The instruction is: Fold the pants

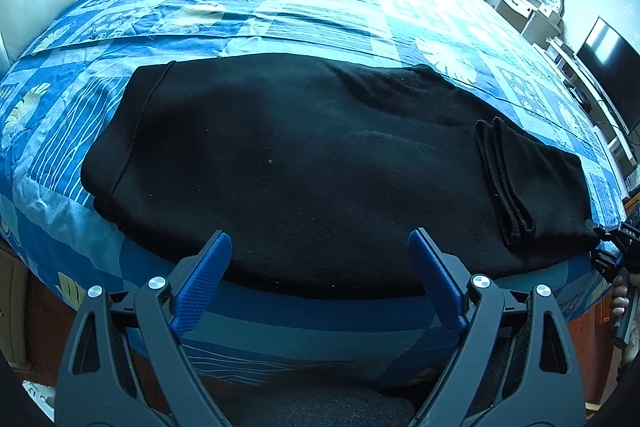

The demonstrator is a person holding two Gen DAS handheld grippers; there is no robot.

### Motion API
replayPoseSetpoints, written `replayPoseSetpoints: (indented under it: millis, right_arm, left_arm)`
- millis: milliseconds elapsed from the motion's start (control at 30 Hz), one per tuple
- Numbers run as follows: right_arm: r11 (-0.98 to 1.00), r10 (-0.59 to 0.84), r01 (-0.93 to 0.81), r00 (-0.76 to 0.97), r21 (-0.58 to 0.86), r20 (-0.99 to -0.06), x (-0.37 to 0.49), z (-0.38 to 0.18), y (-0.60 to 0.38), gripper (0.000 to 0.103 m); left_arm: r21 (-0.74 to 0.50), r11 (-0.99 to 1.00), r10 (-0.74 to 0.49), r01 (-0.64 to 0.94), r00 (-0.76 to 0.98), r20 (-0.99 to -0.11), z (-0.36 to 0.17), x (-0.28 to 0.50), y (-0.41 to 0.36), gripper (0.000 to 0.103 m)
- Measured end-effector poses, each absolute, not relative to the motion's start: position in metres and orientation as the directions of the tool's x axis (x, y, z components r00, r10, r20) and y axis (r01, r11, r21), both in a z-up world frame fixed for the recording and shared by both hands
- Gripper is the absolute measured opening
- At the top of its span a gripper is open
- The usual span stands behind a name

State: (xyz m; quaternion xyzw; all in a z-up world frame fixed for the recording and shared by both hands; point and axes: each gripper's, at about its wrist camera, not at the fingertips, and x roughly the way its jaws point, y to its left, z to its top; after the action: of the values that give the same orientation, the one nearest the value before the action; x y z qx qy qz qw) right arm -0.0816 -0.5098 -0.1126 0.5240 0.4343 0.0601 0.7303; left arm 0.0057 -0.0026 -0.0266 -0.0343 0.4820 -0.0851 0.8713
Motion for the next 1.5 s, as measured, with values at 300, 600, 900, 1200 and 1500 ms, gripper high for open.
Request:
replayPoseSetpoints:
  millis: [300, 600, 900, 1200, 1500]
  right_arm:
    - [0.595, 0.362, 0.356, 0.682, 0.721, -0.635, -0.083, -0.041, -0.49, 0.031]
    - [0.53, 0.703, 0.131, 0.484, 0.838, -0.521, -0.02, -0.054, -0.356, 0.04]
    - [0.538, 0.741, 0.141, 0.392, 0.831, -0.546, -0.006, -0.08, -0.311, 0.04]
    - [0.578, 0.724, 0.124, 0.378, 0.806, -0.577, -0.013, -0.08, -0.311, 0.041]
    - [0.562, 0.731, 0.083, 0.415, 0.823, -0.541, -0.023, -0.064, -0.319, 0.05]
  left_arm:
    - [-0.165, 0.982, -0.188, 0.092, 0.553, -0.812, -0.017, 0.006, 0.008, 0.09]
    - [-0.157, 0.985, -0.173, 0.077, 0.564, -0.808, -0.013, 0.008, 0.017, 0.09]
    - [-0.204, 0.979, -0.175, 0.012, 0.565, -0.807, -0.009, 0.019, 0.049, 0.09]
    - [-0.229, 0.973, -0.167, -0.038, 0.573, -0.802, -0.008, 0.044, 0.122, 0.09]
    - [-0.436, 0.9, -0.365, -0.019, 0.517, -0.774, -0.033, 0.102, 0.2, 0.09]
